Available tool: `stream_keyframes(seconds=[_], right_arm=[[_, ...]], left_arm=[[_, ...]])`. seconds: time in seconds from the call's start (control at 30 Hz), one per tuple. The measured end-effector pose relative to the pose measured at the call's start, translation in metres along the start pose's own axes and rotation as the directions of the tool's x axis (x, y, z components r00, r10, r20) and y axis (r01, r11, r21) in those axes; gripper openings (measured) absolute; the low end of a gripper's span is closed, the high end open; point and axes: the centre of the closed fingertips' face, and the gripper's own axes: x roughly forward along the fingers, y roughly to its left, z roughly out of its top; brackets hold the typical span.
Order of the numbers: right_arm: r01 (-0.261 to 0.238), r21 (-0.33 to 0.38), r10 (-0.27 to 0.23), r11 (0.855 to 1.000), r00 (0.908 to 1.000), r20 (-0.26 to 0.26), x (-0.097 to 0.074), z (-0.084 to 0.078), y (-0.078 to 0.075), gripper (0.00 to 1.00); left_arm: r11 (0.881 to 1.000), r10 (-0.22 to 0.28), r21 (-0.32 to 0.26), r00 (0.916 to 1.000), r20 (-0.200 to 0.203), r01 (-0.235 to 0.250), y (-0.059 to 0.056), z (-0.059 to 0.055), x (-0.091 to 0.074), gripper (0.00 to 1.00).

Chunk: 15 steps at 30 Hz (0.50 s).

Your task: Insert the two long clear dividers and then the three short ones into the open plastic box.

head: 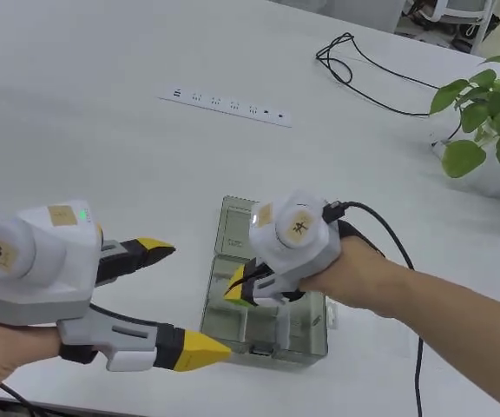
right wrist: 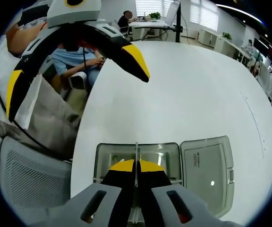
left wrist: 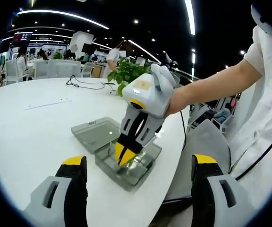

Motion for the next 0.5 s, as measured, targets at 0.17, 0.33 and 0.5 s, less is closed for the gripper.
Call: stream_keyframes(seconds=[0.17, 0.33, 0.5], right_arm=[[0.018, -0.017, -0.018, 1.000, 0.9992, -0.035, 0.0046, -0.0029, 0.0006, 0.02], [0.021, -0.022, -0.022, 1.000, 0.9981, -0.057, 0.0049, -0.0036, 0.0001, 0.02], [0.022, -0.020, -0.023, 1.000, 0.9969, -0.075, 0.0057, -0.0034, 0.0001, 0.02]], left_arm=[[1.000, 0.000, -0.001, 1.0000, 0.002, 0.000, -0.0001, 0.0002, 0.0000, 0.93], [1.000, -0.003, 0.000, 1.0000, 0.001, 0.003, -0.0002, 0.0004, 0.0005, 0.92], [1.000, -0.005, 0.002, 1.0000, 0.002, 0.005, -0.0010, 0.0018, 0.0013, 0.92]])
